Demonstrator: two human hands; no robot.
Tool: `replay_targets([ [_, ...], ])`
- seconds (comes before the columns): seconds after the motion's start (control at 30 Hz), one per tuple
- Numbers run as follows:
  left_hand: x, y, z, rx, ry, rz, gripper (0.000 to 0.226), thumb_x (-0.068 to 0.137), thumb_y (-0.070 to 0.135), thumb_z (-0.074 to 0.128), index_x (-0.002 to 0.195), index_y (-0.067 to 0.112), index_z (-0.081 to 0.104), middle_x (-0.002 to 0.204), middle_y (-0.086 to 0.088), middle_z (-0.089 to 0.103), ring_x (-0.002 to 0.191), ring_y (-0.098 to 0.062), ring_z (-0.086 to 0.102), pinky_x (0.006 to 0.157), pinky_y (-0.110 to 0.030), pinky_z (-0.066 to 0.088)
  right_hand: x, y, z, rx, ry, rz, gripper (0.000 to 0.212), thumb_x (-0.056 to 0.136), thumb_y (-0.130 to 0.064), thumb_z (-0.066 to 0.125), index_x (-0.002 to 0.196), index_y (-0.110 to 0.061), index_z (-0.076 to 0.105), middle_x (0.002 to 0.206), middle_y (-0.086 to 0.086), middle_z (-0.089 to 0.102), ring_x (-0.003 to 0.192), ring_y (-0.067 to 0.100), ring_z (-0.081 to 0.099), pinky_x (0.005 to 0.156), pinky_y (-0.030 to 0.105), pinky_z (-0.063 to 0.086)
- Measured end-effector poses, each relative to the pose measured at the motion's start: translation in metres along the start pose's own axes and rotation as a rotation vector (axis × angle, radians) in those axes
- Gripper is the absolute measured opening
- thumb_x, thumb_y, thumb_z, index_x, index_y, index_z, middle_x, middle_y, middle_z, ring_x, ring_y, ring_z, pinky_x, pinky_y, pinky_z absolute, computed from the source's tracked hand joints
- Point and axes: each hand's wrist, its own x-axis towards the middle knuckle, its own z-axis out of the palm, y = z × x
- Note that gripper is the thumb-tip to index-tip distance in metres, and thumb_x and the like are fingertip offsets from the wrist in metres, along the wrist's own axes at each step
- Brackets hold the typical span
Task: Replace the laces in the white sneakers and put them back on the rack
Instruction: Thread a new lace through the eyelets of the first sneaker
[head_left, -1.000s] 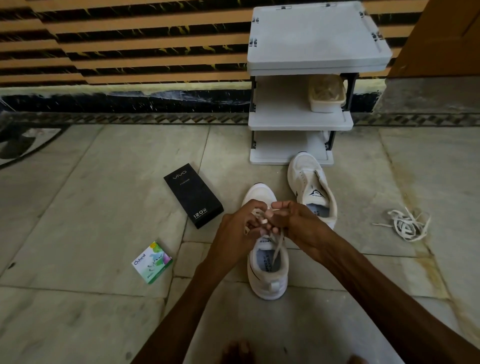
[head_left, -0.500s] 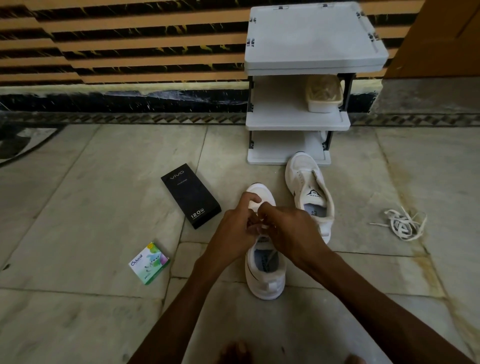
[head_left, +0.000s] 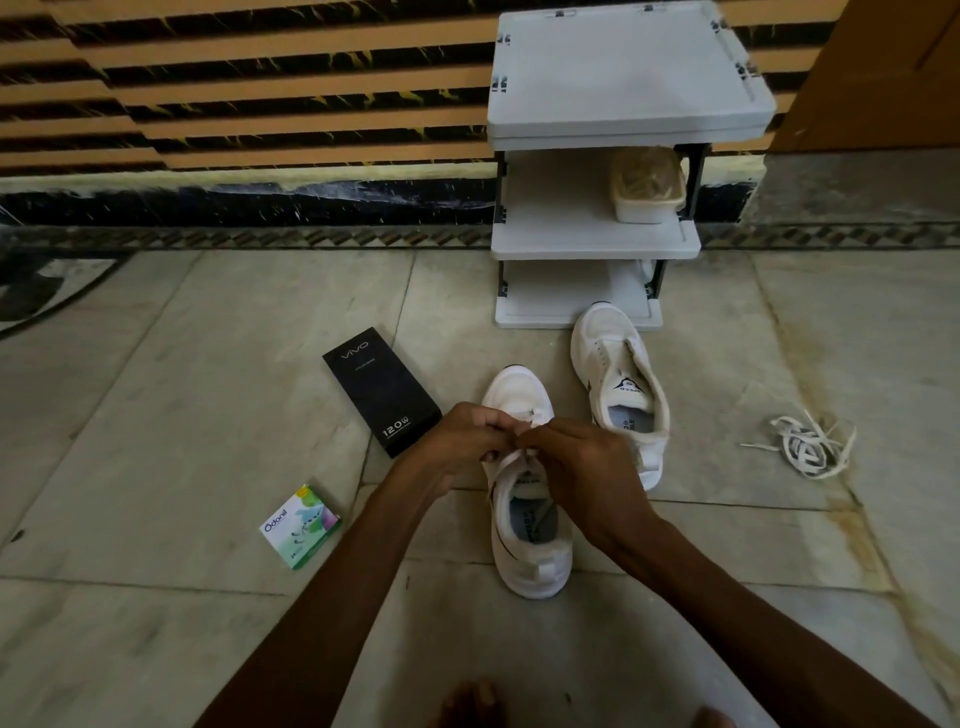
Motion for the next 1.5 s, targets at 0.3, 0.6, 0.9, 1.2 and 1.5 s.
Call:
replay_targets([
  [0.3,0.004,-0.008,0.007,0.592,0.401,0.181,0.023,0.090,0.035,0.065,0.094,0.012,0.070,0.088,0.002,0.068,0.082,-0.013,0.064,0.067,-0.021,0.045,-0.019,-0.006,-0.026,0.437,0.122,0.436,0.022,0.085,-0.001,0.069,0.091,-0.021,0.075,0.084,-0.020,0.069,0.080,-0.008,0.064,0.068,0.004,0.045],
  [0.6,0.003,-0.013,0.010,0.475,0.453,0.189,0.008,0.087,0.023,0.071,0.080,0.024,0.067,0.082,0.004,0.071,0.073,-0.009,0.066,0.068,-0.025,0.055,-0.022,-0.006,-0.039,0.246,-0.234,0.590,0.014,0.092,-0.020,0.064,0.103,-0.020,0.072,0.078,-0.013,0.066,0.073,-0.002,0.062,0.073,0.011,0.050],
  [0.9,-0.017,-0.004,-0.009,0.003,0.133,0.161,0.010,0.088,0.004,0.066,0.095,0.002,0.073,0.072,-0.006,0.070,0.057,-0.004,0.061,0.055,-0.015,0.049,-0.005,-0.004,-0.055,0.206,-0.495,0.441,0.025,0.077,-0.009,0.079,0.101,-0.015,0.076,0.065,-0.021,0.055,0.057,-0.010,0.057,0.061,0.005,0.043],
  [1.2,-0.012,-0.012,-0.007,0.150,0.248,0.196,0.010,0.088,0.012,0.068,0.079,0.012,0.071,0.065,-0.005,0.068,0.052,-0.004,0.059,0.053,-0.018,0.050,0.012,0.004,-0.055,0.473,-0.278,0.510,0.007,0.074,-0.011,0.080,0.078,-0.008,0.075,0.072,0.002,0.070,0.060,-0.006,0.060,0.057,0.006,0.047],
  [1.5,-0.005,-0.022,0.004,0.451,0.387,0.211,0.013,0.084,0.028,0.074,0.073,0.022,0.069,0.065,0.012,0.065,0.056,0.003,0.059,0.057,-0.011,0.044,0.014,-0.010,-0.023,0.999,-0.162,0.897,0.028,0.102,-0.027,0.044,0.090,-0.008,0.060,0.080,0.007,0.070,0.050,0.008,0.049,0.044,0.021,0.033],
])
